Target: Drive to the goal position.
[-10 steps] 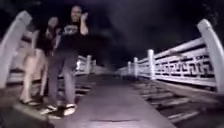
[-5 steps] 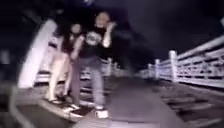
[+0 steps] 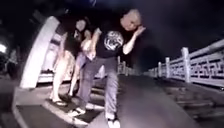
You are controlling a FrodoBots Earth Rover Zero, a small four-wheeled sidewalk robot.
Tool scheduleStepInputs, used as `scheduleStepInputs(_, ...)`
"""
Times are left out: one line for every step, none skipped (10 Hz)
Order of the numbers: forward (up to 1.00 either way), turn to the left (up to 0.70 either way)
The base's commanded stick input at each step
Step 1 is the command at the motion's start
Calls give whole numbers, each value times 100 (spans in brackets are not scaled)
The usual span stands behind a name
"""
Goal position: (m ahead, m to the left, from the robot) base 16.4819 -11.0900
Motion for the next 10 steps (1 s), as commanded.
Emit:
scheduleStepInputs(45,-13)
scheduleStepInputs(45,-27)
scheduleStepInputs(45,-27)
scheduleStepInputs(45,-27)
scheduleStepInputs(45,-27)
scheduleStepInputs(45,-27)
scheduleStepInputs(45,-27)
scheduleStepInputs(45,-1)
scheduleStepInputs(0,0)
scheduleStepInputs(0,0)
